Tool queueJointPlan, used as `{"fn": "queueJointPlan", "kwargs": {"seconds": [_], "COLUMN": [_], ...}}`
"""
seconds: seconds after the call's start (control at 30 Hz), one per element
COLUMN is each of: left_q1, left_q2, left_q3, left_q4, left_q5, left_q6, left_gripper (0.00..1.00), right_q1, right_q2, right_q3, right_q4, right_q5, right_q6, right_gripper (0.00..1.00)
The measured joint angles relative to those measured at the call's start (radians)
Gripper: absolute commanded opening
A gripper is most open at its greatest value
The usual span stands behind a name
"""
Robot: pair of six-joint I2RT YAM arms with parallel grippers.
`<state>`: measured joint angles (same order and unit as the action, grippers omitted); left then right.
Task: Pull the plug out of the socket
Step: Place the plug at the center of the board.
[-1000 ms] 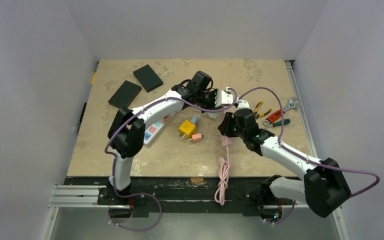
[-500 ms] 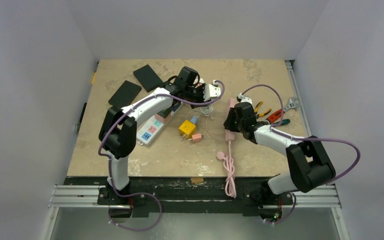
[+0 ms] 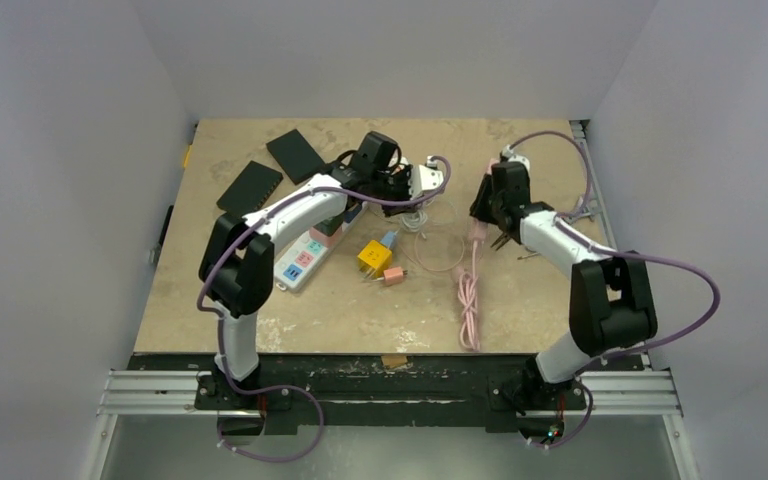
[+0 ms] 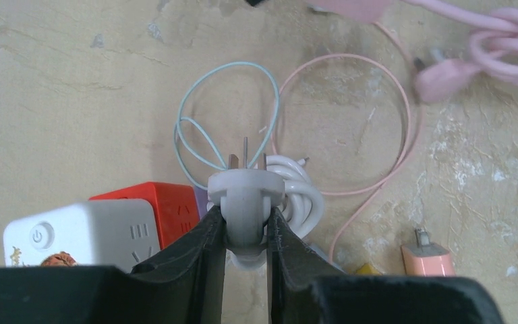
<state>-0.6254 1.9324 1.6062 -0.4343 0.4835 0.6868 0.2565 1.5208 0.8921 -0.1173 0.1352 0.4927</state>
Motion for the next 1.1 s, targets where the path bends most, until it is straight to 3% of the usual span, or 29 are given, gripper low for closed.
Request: {"fn": "queueJointPlan", "kwargs": {"seconds": [0.17,0.3,0.47,0.77,0.9,1.0,1.07,1.1], "left_q1": [-0.008,-0.008,-0.011,-0.058,-0.074,-0.075,-0.075,-0.074], "left_q2": [0.078,0.168,0.248,0.303,0.332,0.334,0.326,0.317], "left_q3": [0.120,0.258,0.362,0.386,0.389,0.389,0.388,0.380], "left_q4": [-0.003,-0.014,-0.033,-0.070,-0.107,-0.138,-0.153,-0.159], "left_q5": [-0.023,-0.050,-0.072,-0.114,-0.130,-0.140,-0.144,-0.144], "left_q6": [-0.056,-0.085,-0.105,-0.098,-0.102,-0.104,-0.111,-0.116], "left_gripper": [0.00,0.00,0.07,0.54,0.77,0.85,0.99,1.00], "right_q1": [-0.058,-0.060,-0.072,-0.085,-0.086,-0.087,-0.087,-0.087], "right_q2": [0.190,0.316,0.444,0.454,0.358,0.258,0.195,0.161], "right_q3": [0.286,0.375,0.409,0.420,0.362,0.346,0.344,0.341], "right_q4": [-0.019,-0.026,-0.089,-0.135,-0.144,-0.148,-0.147,-0.146], "right_q5": [0.024,0.059,0.073,0.080,0.071,0.055,0.051,0.050], "right_q6": [-0.067,-0.101,-0.101,-0.071,-0.052,-0.036,-0.028,-0.024], "right_gripper": [0.00,0.00,0.33,0.69,0.72,0.73,0.73,0.73]}}
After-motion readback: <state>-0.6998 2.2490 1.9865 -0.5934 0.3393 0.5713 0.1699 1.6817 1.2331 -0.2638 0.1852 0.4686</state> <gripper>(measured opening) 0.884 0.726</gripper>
